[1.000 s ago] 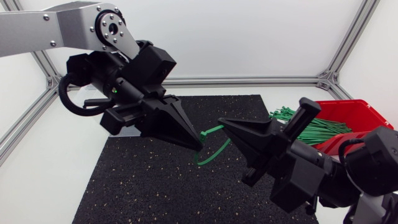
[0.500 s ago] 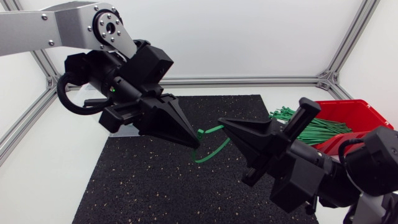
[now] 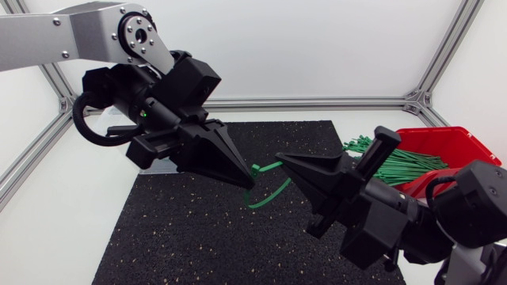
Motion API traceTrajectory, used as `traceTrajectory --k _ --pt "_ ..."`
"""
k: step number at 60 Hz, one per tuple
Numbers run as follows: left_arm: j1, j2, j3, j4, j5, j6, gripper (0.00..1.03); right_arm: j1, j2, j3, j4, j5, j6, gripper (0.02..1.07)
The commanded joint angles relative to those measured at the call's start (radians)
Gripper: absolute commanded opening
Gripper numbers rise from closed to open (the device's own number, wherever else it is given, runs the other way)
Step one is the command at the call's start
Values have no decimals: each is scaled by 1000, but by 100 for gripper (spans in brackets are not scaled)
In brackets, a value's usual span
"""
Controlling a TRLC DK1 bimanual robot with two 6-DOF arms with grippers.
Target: Take a green cable tie from the red box, thread the tail through the head to close it, then place it in the transparent bin on the left.
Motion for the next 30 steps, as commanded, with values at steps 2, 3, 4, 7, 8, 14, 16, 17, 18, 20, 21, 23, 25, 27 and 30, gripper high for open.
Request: traceTrajectory --k 2,3,4,7,8,14,16,17,18,20,21,23,25,27,30 --pt "-2 -7 29 -6 0 -4 3 3 15 19 14 1 0 8" --pt "-2 -7 29 -6 0 -4 3 3 15 21 14 1 0 8" --pt "-2 -7 29 -6 0 -4 3 3 15 21 14 1 0 8" --pt "-2 -7 27 -6 0 -2 3 3 14 21 14 1 0 8" --pt "-2 -7 26 -6 0 -2 3 5 12 21 14 1 0 8" --pt "-2 -3 20 -1 0 1 3 5 9 24 14 3 0 8" --pt "-2 -1 20 0 0 1 3 5 9 25 14 3 0 8" --pt "-2 0 20 0 0 1 3 5 9 25 14 3 0 8" --pt "-2 0 21 0 0 1 3 5 9 25 14 4 0 8" --pt "-2 2 21 4 0 1 3 6 8 25 14 4 0 8" --pt "-2 2 23 4 0 1 3 6 6 25 14 4 0 8" --pt "-1 5 24 4 0 1 3 6 6 25 14 4 0 8" --pt "-1 7 24 4 0 1 3 6 6 25 14 4 0 8" --pt "1 8 24 4 0 1 3 6 6 27 14 4 0 8" --pt "1 10 23 5 0 2 3 6 5 27 14 4 0 8"
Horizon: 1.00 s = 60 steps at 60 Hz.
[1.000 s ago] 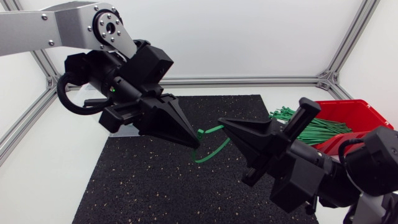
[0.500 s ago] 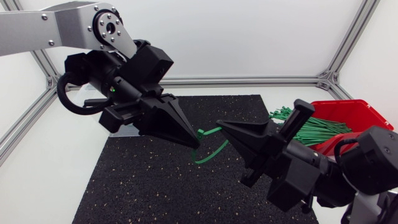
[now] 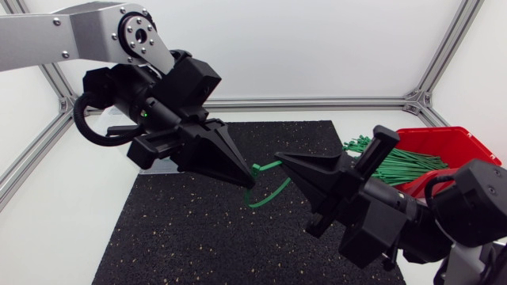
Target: Take a green cable tie from the red box, thread the tail through the head to close it, then place it in the transparent bin on the left.
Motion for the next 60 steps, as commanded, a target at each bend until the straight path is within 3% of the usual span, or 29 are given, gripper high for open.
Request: traceTrajectory --k 1,60 --pt "1 10 21 -6 -1 2 3 3 -1 22 14 1 0 8" --pt "-4 25 32 -3 -3 4 3 14 -5 32 12 9 0 8"
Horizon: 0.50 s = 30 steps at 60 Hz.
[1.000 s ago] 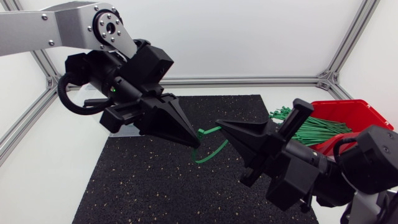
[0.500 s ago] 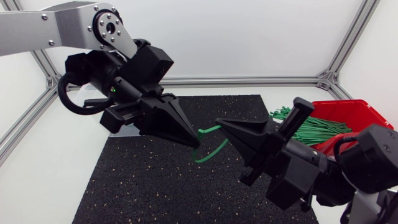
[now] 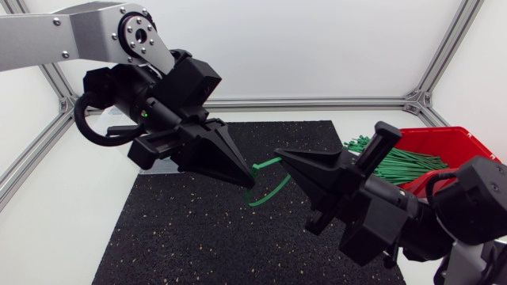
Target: Take a green cable tie from the red box, thread the tail through the head to close it, then place it in the transparent bin on the left.
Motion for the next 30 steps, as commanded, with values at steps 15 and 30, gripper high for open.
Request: traceTrajectory --k 15,30 --pt "-5 32 44 -6 1 4 3 49 -21 -3 11 28 -2 8" --pt "-7 29 40 -7 -1 -4 3 68 -9 11 11 43 -17 8"
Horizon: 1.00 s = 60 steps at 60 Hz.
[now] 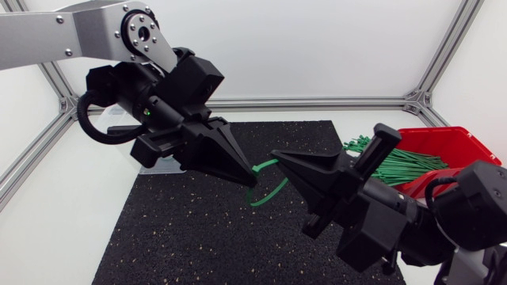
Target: Take a green cable tie from the red box, thread the tail through the head to close it, then place it in the transparent bin on the left.
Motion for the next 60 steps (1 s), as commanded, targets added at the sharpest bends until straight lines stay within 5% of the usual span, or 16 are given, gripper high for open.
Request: traceTrajectory --k 1,60 --pt "0 17 21 -8 2 -5 3 15 1 11 11 -2 -20 8" --pt "3 -2 15 -25 -10 -30 3 66 1 33 12 13 -83 8"
